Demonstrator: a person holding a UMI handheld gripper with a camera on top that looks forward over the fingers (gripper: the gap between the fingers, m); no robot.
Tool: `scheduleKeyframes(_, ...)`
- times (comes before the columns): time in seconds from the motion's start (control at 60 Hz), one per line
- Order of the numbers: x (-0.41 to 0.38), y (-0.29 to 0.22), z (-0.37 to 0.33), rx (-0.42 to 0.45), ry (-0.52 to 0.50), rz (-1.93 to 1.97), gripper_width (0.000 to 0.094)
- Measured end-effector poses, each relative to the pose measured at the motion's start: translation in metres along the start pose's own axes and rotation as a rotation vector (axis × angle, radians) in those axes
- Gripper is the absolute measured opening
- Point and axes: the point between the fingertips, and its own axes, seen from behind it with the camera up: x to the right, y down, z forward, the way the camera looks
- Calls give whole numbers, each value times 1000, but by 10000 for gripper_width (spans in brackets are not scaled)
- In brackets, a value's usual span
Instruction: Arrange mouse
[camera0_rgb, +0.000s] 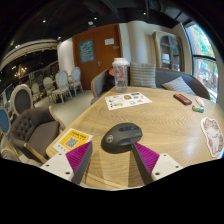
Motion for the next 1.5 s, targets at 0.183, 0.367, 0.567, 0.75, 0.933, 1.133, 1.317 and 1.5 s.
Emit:
scheduleKeyframes(0.183, -11, -19, 50, -53, 3, -58, 847)
scheduleKeyframes(0.367, -14, -38, 85, -115, 47, -46, 835)
scheduleKeyframes(0.567, -17, -47, 99, -87, 64, -96, 500)
scheduleKeyframes(0.75, -28, -73, 80, 15, -35, -133, 389)
scheduleKeyframes(0.933, 43, -145, -7, 197, 18, -145, 388)
scheduleKeyframes(1.133, 278, -152, -114, 254, 348, -71, 386)
scheduleKeyframes(1.317, 443, -35, -107, -1, 532, 43, 386)
scheduleKeyframes(1.5, 455, -4, -91, -68, 480, 57, 468)
